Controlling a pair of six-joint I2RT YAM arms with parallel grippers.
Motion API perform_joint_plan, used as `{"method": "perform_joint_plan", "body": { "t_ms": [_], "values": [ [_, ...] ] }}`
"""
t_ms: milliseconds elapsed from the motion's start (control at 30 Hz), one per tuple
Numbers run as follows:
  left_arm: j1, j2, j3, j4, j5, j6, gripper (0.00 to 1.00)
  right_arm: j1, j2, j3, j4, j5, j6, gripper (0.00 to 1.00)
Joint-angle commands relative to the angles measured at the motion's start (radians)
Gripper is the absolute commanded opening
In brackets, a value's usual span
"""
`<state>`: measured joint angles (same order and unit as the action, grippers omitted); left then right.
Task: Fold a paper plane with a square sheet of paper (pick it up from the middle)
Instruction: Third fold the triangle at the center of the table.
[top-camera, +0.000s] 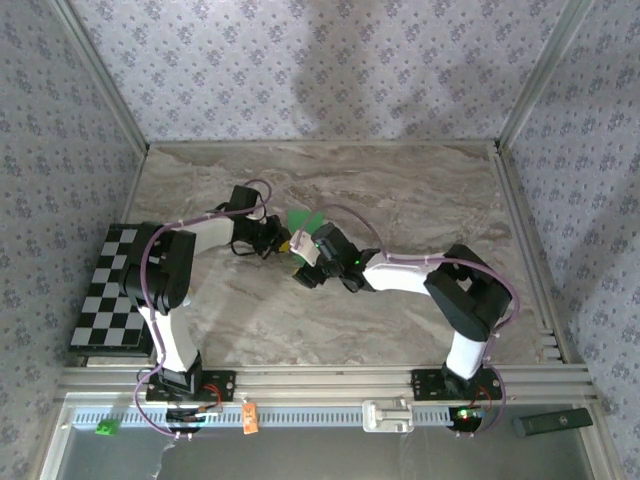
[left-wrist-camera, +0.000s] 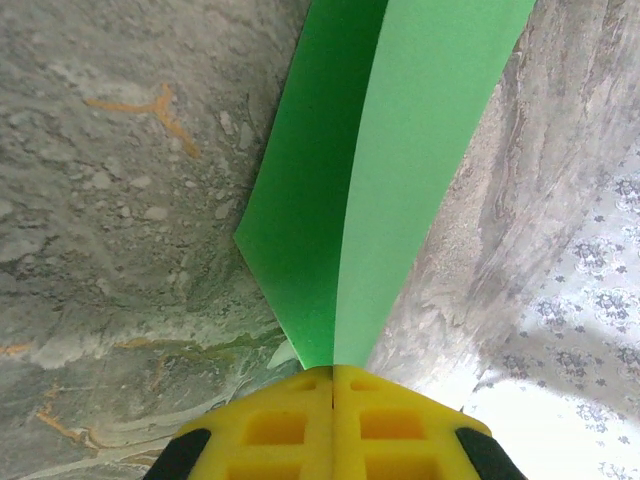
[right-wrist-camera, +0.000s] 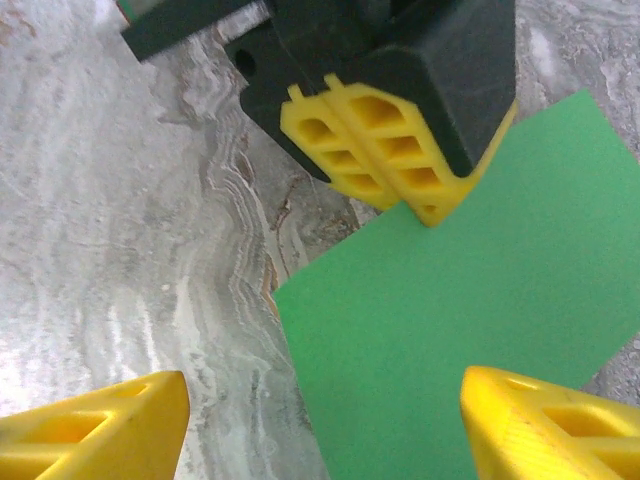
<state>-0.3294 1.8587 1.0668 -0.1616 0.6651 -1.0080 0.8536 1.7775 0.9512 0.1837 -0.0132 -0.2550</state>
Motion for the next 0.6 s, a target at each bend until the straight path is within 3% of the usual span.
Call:
{"method": "perform_joint_plan", "body": {
  "t_ms": [0, 100, 567],
  "values": [
    [-0.006, -0.029, 0.022, -0.022, 0.009, -0.006, 0.0, -0.001, 0.037, 0.006, 0.051, 0.088, -0.041, 0.72],
    [-0.008, -0.027, 0.024, -0.023, 0.007, -0.006, 0.0, -0.003, 0.044, 0.02, 0.053, 0.132, -0.024, 0.7],
    [-0.011, -0.012, 0.022, -0.021, 0.01, -0.001, 0.0, -0.016, -0.027, -0.01, 0.076, 0.048, 0.02, 0.47]
  ]
}}
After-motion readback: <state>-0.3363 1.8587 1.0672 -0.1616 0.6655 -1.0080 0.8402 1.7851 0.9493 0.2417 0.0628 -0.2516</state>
